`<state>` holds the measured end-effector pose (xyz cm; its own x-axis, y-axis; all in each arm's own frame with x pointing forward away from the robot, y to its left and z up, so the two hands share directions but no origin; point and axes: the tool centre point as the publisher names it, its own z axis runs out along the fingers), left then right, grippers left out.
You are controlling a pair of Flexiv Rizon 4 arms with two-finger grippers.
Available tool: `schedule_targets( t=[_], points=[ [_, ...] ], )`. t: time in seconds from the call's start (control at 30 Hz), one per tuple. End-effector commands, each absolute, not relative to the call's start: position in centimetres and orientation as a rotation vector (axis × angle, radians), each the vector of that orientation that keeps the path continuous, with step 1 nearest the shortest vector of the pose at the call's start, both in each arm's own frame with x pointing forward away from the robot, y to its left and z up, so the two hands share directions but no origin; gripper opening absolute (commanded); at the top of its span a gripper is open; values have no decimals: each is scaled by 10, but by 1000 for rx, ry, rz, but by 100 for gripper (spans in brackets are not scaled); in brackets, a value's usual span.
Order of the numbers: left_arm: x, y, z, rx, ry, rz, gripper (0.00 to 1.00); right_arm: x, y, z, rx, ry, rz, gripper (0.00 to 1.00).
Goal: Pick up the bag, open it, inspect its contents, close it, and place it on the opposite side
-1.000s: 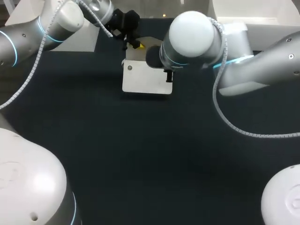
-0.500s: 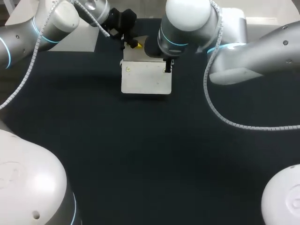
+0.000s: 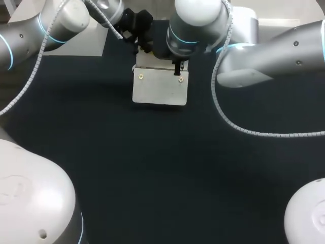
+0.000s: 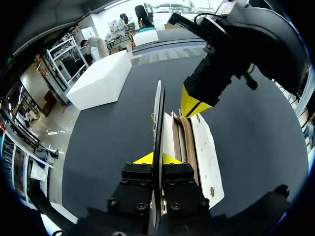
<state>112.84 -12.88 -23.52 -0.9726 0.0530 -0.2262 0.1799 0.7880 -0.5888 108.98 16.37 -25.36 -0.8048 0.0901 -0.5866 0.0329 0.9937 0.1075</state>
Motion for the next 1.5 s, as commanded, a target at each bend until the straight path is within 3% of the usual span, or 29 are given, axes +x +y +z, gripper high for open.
schedule_targets(
  t=[0.03, 0.57, 1.5],
  points=[
    [1128, -129, -233, 166, 2782, -964, 0, 1098, 167, -260, 91, 2518, 93, 0],
    [1126, -127, -233, 136, 2769, -1047, 0, 1115, 162, -283, 115, 2573, 128, 0],
    [1150, -128, -231, -39, 2772, -1172, 0, 1085, 161, -298, 91, 2630, 141, 0]
  ],
)
